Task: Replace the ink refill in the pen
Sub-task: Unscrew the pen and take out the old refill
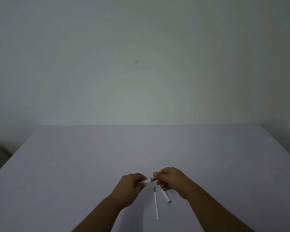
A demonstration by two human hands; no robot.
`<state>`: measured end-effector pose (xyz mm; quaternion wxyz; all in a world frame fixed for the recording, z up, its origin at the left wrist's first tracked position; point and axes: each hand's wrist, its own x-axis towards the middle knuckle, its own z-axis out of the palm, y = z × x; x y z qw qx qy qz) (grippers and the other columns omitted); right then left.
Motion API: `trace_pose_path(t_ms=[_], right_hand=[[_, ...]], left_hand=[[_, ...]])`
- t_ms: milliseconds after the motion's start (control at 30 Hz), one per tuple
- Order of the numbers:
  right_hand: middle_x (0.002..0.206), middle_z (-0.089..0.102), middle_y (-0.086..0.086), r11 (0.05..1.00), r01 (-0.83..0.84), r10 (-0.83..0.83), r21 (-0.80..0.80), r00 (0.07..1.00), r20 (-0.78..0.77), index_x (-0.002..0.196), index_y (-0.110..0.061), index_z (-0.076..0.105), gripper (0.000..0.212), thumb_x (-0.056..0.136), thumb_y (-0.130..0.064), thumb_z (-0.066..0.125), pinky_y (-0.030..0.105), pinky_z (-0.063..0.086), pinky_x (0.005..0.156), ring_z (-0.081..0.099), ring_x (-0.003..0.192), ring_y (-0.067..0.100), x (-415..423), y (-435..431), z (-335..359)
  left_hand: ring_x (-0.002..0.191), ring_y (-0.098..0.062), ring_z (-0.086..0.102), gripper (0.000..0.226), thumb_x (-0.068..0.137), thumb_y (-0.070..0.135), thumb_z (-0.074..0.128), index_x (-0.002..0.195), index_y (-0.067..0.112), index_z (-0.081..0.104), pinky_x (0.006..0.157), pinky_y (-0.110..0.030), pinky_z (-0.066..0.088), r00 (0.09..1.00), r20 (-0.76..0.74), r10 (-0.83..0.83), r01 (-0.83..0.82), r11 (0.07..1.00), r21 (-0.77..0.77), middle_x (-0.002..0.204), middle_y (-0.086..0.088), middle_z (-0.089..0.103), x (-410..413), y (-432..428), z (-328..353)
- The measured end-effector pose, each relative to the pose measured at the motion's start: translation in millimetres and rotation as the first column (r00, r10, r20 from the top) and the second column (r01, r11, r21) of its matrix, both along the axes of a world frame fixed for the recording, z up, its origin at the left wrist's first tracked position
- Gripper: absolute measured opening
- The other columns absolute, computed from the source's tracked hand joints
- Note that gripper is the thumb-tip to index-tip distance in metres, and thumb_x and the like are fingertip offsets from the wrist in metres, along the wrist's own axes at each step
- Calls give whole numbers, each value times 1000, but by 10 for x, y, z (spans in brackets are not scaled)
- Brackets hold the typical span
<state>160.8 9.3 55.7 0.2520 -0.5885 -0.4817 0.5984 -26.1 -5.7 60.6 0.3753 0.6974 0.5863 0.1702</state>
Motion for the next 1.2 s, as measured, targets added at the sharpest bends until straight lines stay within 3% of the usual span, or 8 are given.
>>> trace_pose_path(t_ms=[133,267,400,567,800,1000,1100,1200], right_hand=[[85,65,4,999,-3,4,49,1000,-19,87,-16,65,9,81,-10,67,32,53,79,59,78,17,18,5,-27],[81,66,5,1000,0,-1,-28,999,-38,92,-9,66,12,85,-18,65,24,53,66,58,70,14,0,-12,5],[77,64,2,990,127,-123,64,990,-63,84,-14,68,8,85,-8,63,23,53,68,58,69,13,4,20,-12],[78,63,2,985,154,-147,76,985,-86,84,-17,69,13,83,-6,63,26,52,72,58,74,15,-2,53,0],[71,60,6,971,238,-230,28,958,-171,81,-12,68,13,83,-1,62,25,52,64,55,65,16,-25,72,6],[69,61,10,838,533,-538,-120,766,-353,76,-7,62,15,88,1,56,26,51,58,53,60,16,77,143,-39],[68,58,10,873,478,-487,-92,858,-164,81,-7,61,9,82,2,61,24,49,54,51,56,15,122,104,-212],[65,59,2,962,273,-266,27,907,325,81,-10,59,11,76,-10,70,18,44,50,53,53,12,122,24,-479]], left_hand=[[60,-4,46,15,93,23,54,97,19,68,57,-13,36,1000,-7,-3,3,1000,6,67,15,54,5,-1,-6],[60,-4,46,13,93,23,54,94,21,67,57,-12,36,1000,-2,-5,5,1000,0,68,14,54,8,-1,-11],[61,-4,45,11,94,23,52,87,27,60,58,-14,37,1000,9,-16,16,1000,-16,69,13,54,-1,9,-19],[70,-6,52,23,95,22,49,113,35,55,64,-14,41,999,40,-37,39,998,-56,82,9,58,2,19,-25],[73,-14,54,24,96,21,44,99,45,49,65,-18,43,998,45,-47,51,996,-80,82,9,57,21,41,-42],[70,-15,52,23,97,20,42,98,42,48,62,-19,44,998,65,-11,20,992,-124,81,7,55,-45,9,-146],[69,-14,52,25,97,19,42,95,43,48,62,-20,45,997,81,13,-1,988,-154,80,6,55,-52,-14,-231],[71,-15,52,25,97,19,42,96,44,48,64,-22,47,996,83,25,-10,984,-179,80,6,55,-46,-33,-303]])
